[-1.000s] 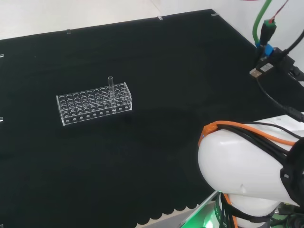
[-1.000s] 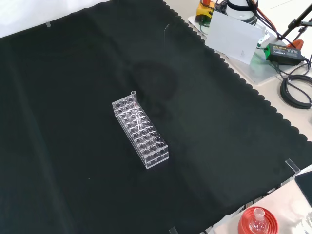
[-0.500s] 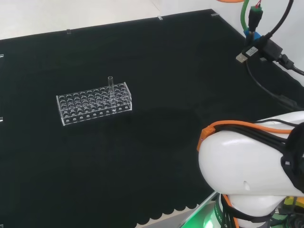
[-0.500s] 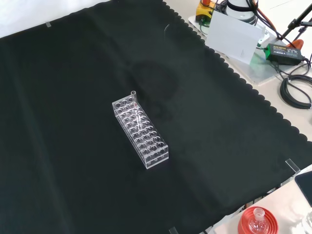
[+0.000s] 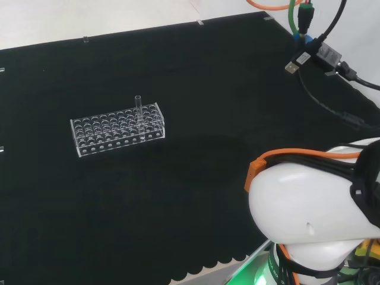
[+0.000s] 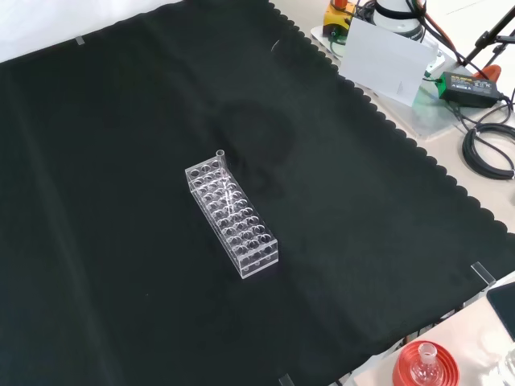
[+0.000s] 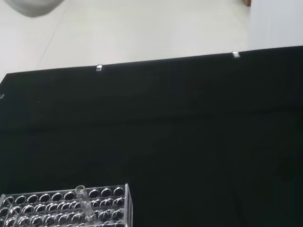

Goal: Pick up the test tube.

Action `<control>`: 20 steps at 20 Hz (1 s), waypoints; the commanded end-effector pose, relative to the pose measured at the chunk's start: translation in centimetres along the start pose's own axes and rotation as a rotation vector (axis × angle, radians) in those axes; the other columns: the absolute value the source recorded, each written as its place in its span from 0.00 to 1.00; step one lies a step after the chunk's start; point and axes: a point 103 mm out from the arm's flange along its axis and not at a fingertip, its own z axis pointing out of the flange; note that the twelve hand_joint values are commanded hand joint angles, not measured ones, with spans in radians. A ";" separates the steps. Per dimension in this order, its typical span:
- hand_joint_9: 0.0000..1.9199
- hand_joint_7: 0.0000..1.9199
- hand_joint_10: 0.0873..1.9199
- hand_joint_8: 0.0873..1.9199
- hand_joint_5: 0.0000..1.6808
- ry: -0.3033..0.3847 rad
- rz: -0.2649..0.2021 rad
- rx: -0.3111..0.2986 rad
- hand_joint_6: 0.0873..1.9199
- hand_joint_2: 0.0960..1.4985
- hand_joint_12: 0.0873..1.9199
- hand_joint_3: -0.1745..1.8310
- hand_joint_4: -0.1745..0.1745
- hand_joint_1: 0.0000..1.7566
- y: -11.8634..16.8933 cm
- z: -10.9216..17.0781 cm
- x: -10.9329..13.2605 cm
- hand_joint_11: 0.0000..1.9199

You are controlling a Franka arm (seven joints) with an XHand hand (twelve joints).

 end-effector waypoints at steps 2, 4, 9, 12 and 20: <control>0.05 0.09 0.48 0.40 0.15 0.098 -0.017 0.054 0.06 0.48 0.72 0.28 0.49 0.42 2.2 2.3 0.2 0.00; 0.05 0.09 0.47 0.40 0.16 0.101 -0.022 0.072 0.06 0.48 0.72 0.28 0.50 0.43 2.9 3.1 0.6 0.00; 0.05 0.09 0.47 0.40 0.17 0.085 -0.043 0.110 0.07 0.48 0.72 0.28 0.50 0.44 4.1 4.8 1.4 0.00; 0.05 0.09 0.47 0.40 0.17 0.083 -0.051 0.128 0.07 0.47 0.72 0.28 0.50 0.44 4.5 5.6 1.9 0.00; 0.05 0.09 0.47 0.40 0.17 0.109 -0.080 0.186 0.06 0.47 0.72 0.28 0.51 0.45 5.4 8.8 3.5 0.00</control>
